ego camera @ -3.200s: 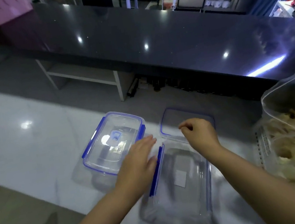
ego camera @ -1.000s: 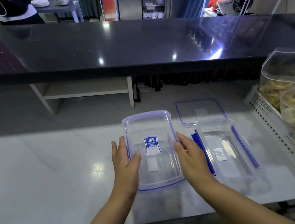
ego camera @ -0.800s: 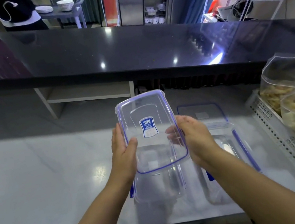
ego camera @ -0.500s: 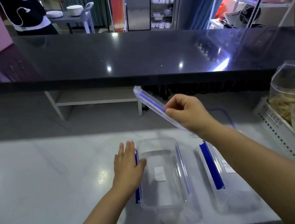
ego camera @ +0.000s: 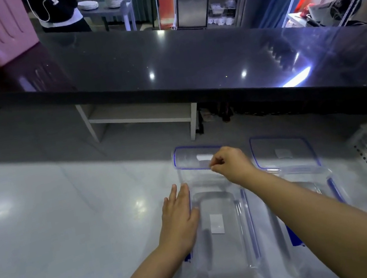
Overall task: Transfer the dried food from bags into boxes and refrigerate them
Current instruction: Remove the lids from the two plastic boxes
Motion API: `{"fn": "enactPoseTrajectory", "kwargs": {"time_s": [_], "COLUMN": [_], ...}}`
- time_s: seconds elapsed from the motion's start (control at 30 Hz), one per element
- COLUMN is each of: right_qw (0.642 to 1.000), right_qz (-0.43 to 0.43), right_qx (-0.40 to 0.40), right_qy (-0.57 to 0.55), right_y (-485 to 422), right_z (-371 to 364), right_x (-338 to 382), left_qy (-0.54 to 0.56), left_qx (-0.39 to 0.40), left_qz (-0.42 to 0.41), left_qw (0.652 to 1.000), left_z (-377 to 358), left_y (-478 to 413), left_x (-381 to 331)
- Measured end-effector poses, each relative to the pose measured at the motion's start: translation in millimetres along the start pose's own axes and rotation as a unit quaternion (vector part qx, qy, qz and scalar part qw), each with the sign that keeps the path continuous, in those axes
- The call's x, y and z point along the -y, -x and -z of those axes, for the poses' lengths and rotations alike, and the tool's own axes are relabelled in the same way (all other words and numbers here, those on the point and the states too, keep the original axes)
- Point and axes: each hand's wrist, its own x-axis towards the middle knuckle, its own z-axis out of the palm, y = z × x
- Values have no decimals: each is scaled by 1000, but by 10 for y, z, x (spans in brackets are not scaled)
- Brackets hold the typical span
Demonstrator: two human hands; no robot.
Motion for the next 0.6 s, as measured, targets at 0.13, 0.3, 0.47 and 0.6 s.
{"fn": "enactPoseTrajectory", "kwargs": {"time_s": [0.13, 0.3, 0.47, 0.6], "right_qw": [1000, 998, 993, 980], "right_qz": [-6, -3, 26, 61], "right_qx": [-9, -44, -113, -188], "right_qy": [-14, -40, -28, -5], "right_y": [-44, 90, 506, 922], "right_z": [-43, 74, 370, 632], "right_x": [-36, -84, -244, -438], "left_qy": [23, 15, 27, 33], "left_qx": [2, -6, -67, -78], "left_qz": [15, 4, -24, -99], "left_qw": [1000, 1000, 997, 991], "left_z": [-30, -1, 130, 174], "left_y": [-42, -82, -142, -231], "left_x": [24, -16, -200, -659]}}
